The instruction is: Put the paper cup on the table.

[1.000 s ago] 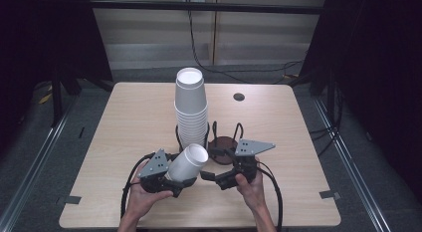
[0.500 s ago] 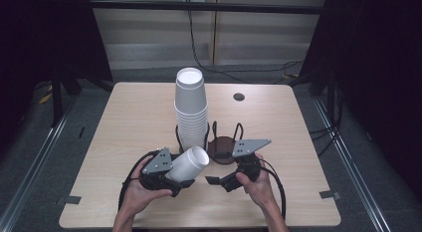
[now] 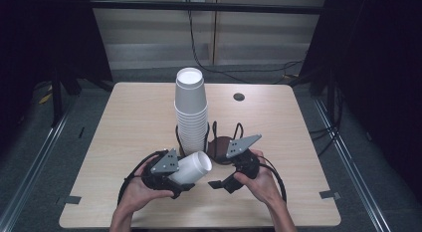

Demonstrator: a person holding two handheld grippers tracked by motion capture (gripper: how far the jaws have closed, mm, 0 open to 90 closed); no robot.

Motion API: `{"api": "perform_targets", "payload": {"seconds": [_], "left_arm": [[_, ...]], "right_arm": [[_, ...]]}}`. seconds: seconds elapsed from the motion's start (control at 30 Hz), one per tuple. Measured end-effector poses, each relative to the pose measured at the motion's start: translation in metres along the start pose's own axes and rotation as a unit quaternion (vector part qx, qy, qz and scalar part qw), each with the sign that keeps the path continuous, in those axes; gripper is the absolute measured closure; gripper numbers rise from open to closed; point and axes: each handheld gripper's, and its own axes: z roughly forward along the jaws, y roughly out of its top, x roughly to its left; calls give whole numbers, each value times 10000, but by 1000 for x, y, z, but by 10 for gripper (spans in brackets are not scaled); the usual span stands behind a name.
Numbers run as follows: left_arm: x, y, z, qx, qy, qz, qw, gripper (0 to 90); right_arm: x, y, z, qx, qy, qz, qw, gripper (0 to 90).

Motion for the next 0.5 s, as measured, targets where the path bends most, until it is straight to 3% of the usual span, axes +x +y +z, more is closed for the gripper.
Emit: {"api": "perform_targets", "payload": {"seconds": [0.33, 0.5], "left_arm": [[-4, 5, 3, 429, -104, 215, 9988, 184], [-6, 8, 6, 685, -149, 390, 9968, 189]], "right_arm": [[1, 4, 0, 381, -137, -172, 9990, 189], [-1, 3, -2, 469, -39, -251, 9986, 197]]}}
